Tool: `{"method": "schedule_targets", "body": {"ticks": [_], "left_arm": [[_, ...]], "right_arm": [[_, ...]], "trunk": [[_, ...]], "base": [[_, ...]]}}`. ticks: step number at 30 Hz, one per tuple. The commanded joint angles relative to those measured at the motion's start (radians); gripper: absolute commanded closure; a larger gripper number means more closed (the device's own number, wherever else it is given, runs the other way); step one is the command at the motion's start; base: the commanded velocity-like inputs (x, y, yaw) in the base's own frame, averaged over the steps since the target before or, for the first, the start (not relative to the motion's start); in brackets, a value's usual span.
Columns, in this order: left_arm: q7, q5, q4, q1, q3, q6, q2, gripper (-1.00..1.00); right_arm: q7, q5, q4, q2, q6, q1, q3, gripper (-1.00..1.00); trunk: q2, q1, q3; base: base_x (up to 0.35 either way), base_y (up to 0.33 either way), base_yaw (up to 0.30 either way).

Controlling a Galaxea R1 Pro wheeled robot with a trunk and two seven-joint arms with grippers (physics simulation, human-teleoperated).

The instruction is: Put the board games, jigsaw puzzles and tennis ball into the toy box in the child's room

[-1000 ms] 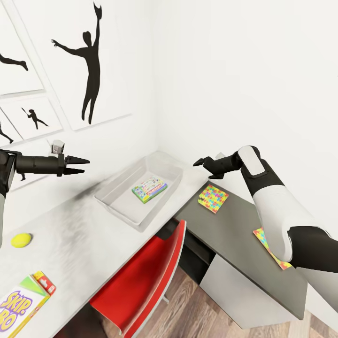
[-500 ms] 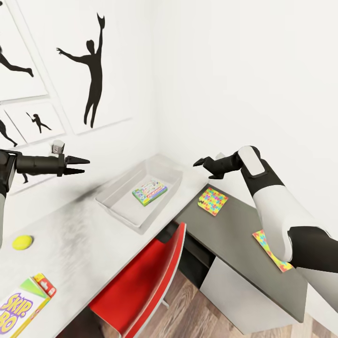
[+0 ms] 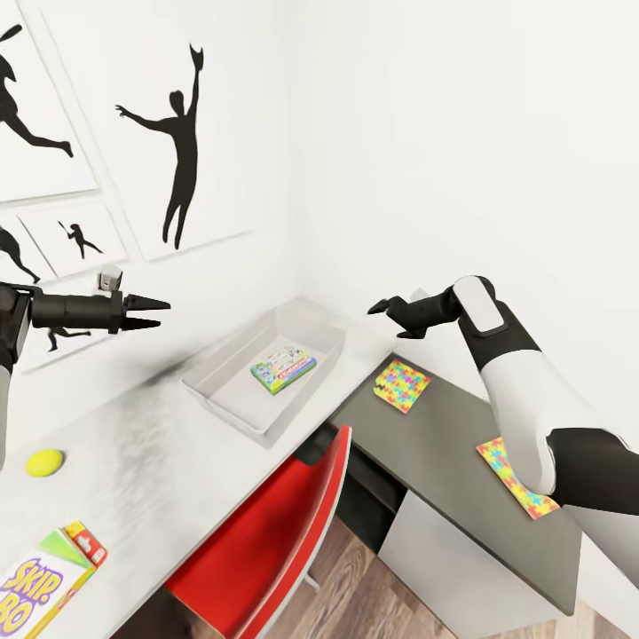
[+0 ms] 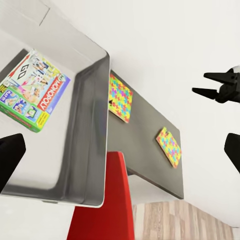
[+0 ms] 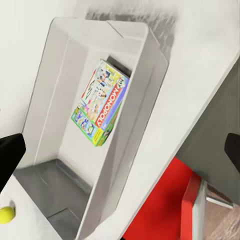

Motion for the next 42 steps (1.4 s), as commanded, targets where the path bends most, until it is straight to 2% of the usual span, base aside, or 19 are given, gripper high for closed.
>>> {"method": "schedule_targets", "body": {"ticks": [1,42], "left_arm": [[-0.008,-0.011,0.000,-0.001,0.003,0.010,-0.001,-1.00],[-0.008,-0.011,0.000,-0.001,0.003,0.010,-0.004,-1.00]], "right_arm": [[-0.009,-0.010,-0.001,-0.001,0.001,-0.001,0.003,-1.00],[-0.010,-0.011,-0.001,-0.003,0.001,0.007,0.003,-1.00]], "trunk": [[-0.002,0.001,0.000],[-0.002,0.001,0.066]], "base": [[0.000,0.000,0.000],[-0.030,0.000,0.000]]}}
